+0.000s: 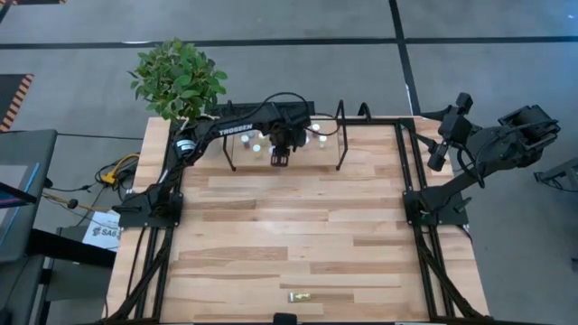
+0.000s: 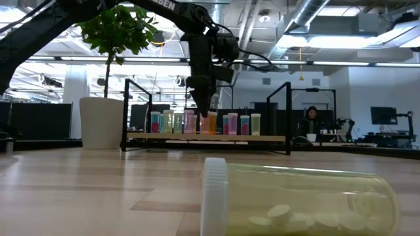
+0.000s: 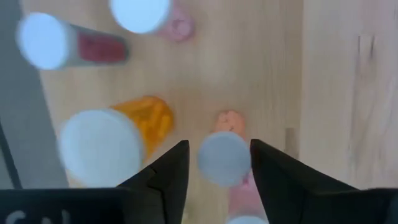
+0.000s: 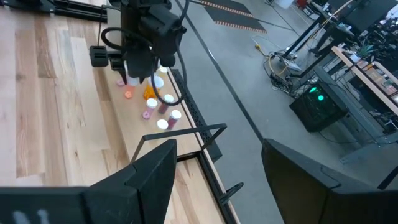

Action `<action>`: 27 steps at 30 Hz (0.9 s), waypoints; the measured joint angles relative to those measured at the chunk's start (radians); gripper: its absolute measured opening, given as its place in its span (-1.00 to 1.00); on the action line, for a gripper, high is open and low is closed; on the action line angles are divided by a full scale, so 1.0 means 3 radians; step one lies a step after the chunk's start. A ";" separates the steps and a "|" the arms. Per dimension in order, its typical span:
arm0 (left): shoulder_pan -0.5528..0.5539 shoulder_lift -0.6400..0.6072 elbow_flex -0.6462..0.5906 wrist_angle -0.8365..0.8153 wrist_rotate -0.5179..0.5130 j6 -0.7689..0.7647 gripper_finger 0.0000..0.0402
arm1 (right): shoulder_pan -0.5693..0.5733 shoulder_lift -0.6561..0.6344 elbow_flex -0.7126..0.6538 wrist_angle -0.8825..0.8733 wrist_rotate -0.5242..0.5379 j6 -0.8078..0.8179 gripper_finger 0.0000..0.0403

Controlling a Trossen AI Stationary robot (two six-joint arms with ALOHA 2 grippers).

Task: Pick and place medicine bottles onto shelf by color
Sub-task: Put the orange pill bottle on the shelf, then put the yellow pill bottle on the shelf

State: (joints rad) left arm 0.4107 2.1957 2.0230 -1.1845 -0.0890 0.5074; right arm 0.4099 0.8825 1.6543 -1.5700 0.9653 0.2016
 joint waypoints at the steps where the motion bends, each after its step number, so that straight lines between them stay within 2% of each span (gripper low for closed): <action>1: 0.0002 0.0001 0.0042 -0.0028 -0.0008 -0.0023 -0.21 | 0.0000 0.0000 0.0000 0.0000 0.0000 0.0000 0.29; 7: 0.0009 -0.0001 0.0296 -0.0236 0.0050 -0.0237 -0.14 | -0.0001 0.0000 0.0000 0.0000 0.0000 0.0001 0.29; 12: -0.0015 -0.0001 0.0692 -0.0472 0.0135 -0.0489 -0.12 | -0.0001 0.0000 0.0000 0.0000 0.0000 0.0000 0.29; 18: -0.0162 -0.0008 0.1089 -0.0429 0.0133 -0.0838 -0.12 | 0.0000 0.0000 0.0000 0.0000 0.0000 0.0000 0.29; 27: -0.0551 -0.0003 0.1101 -0.0078 0.0196 -0.1439 -0.12 | -0.0001 0.0001 0.0000 0.0000 0.0000 0.0000 0.29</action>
State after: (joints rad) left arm 0.2453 2.1948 2.3532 -1.2079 -0.0303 0.0756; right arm 0.4097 0.8829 1.6543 -1.5700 0.9653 0.2016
